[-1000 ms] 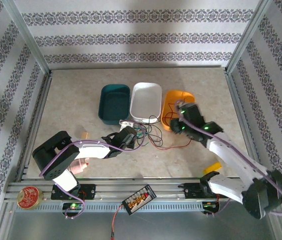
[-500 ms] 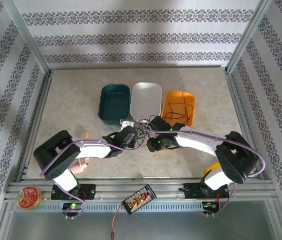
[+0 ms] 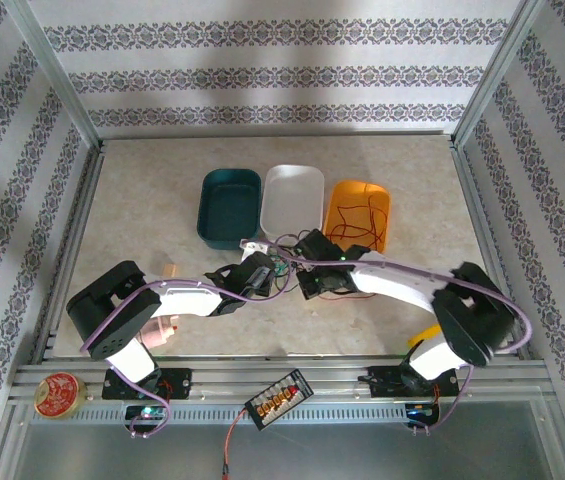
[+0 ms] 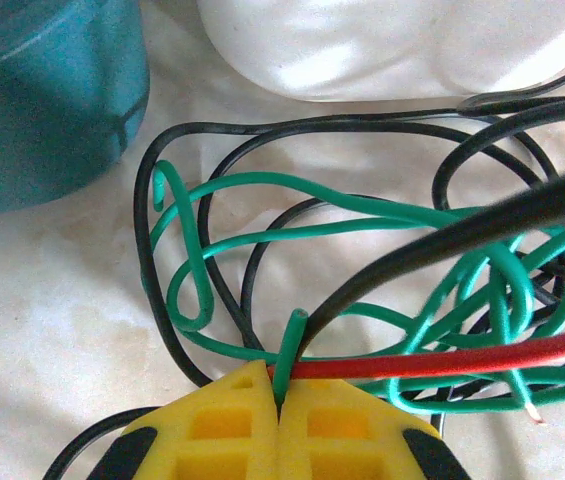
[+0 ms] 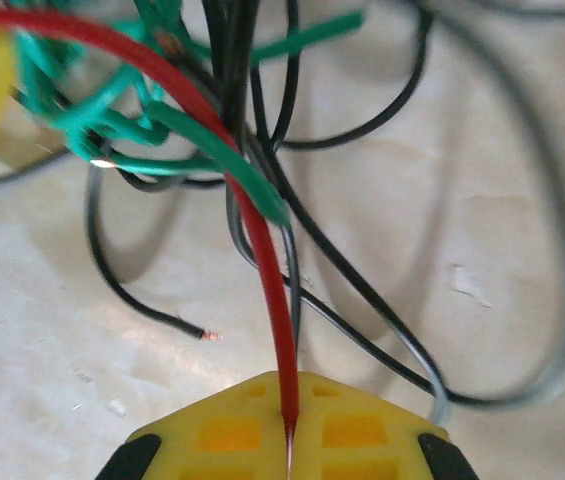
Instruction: Untangle the cables
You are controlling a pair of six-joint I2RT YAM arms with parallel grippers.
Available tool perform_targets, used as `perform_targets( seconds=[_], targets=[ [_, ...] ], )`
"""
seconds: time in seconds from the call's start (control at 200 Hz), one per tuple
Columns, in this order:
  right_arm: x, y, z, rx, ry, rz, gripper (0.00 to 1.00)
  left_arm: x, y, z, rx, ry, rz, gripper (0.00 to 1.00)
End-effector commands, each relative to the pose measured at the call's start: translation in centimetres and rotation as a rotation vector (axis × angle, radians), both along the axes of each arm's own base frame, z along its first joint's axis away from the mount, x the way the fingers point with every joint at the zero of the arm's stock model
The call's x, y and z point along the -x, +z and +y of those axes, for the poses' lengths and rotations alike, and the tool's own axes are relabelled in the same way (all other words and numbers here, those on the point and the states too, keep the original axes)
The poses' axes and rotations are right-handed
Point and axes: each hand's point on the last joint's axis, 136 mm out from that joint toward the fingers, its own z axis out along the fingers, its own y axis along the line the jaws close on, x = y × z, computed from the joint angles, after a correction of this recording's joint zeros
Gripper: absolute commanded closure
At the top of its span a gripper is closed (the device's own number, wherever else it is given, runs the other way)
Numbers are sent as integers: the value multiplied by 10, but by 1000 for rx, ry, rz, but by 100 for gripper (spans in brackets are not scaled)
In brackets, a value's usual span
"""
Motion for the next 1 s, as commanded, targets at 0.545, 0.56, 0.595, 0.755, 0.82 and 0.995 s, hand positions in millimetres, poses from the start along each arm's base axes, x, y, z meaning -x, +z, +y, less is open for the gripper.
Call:
perform_targets(
  seconds=[0.545,0.56,0.595,0.755,0.82,0.995],
  targets=[
    [-43,208,-117,-283,-465,-566,100,9,-19,22,-71,54,46,76],
    [-44,212,-119,-284,-470,-578,100,9,-20,22,-72,54,46,75],
    [-45,221,-123,-286,-482,-606,100,10,-20,22,-72,53,46,75],
    [-55,267,-144,-300,-554,-746,100,10,-21,22,-75,50,48,74],
    [-59,284,-152,-305,-581,-795,99,11,-21,23,-77,48,51,74],
    [-70,313,-165,-376,-621,-859,99,12,-20,24,-80,47,50,74]
  ],
)
